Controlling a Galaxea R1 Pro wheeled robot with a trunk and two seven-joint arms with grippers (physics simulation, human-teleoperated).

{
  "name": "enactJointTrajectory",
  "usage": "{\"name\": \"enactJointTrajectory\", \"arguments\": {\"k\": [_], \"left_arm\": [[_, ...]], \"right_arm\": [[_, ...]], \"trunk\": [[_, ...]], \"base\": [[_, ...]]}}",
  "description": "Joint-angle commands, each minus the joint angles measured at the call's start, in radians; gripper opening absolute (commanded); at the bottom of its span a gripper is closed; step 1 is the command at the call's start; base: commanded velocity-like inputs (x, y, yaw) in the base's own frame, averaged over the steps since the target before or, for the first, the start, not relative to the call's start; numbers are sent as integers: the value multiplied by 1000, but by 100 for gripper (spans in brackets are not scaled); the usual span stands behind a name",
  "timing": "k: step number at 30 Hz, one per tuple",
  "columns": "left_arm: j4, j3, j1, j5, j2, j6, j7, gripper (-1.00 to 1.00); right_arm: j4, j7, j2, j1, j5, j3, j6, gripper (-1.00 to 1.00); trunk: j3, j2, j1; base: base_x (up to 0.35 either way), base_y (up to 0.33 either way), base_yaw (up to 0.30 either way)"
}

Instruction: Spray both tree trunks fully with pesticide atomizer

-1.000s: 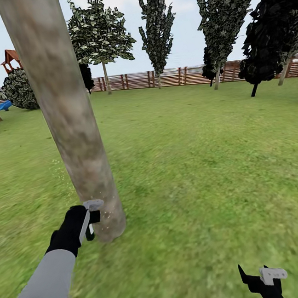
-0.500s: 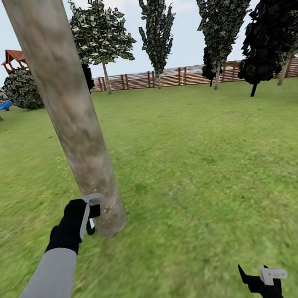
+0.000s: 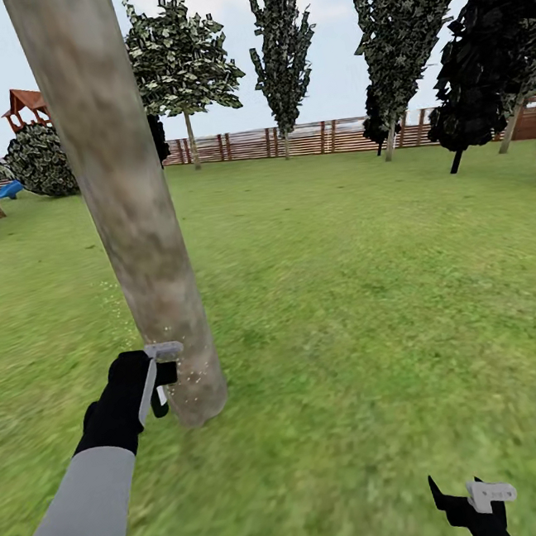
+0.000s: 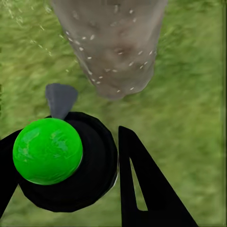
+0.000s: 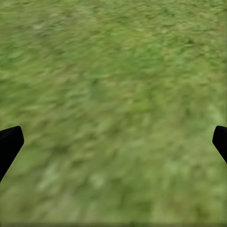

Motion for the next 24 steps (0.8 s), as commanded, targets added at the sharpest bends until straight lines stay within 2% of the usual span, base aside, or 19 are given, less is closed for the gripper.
{"name": "enactJointTrajectory", "arguments": {"k": [1,9,12,15,17,20,24], "left_arm": [[-20,-1,1,0,2,9,0,-100],[-40,0,-3,-3,21,16,0,-100],[-42,-9,-9,0,1,17,0,-100],[-42,-61,-12,-1,-31,26,1,-100],[-60,-67,-13,-3,-39,27,2,-100],[-127,-62,-16,-2,-23,31,2,-100],[-148,-47,-16,0,28,36,0,-100]], "right_arm": [[0,0,0,0,0,0,1,100],[0,0,0,0,0,0,0,100],[0,0,0,0,0,0,1,100],[0,0,0,0,-1,0,0,100],[0,0,0,0,0,0,0,100],[0,0,0,0,-1,0,0,100],[0,0,0,0,0,0,0,100]], "trunk": [[0,0,0],[0,0,0],[0,0,0],[0,0,0],[0,0,0],[0,0,0],[0,0,0]], "base": [[-74,5,0],[-228,51,0],[-24,5,0],[-3,1,0],[0,0,0],[0,0,0],[0,0,0]]}}
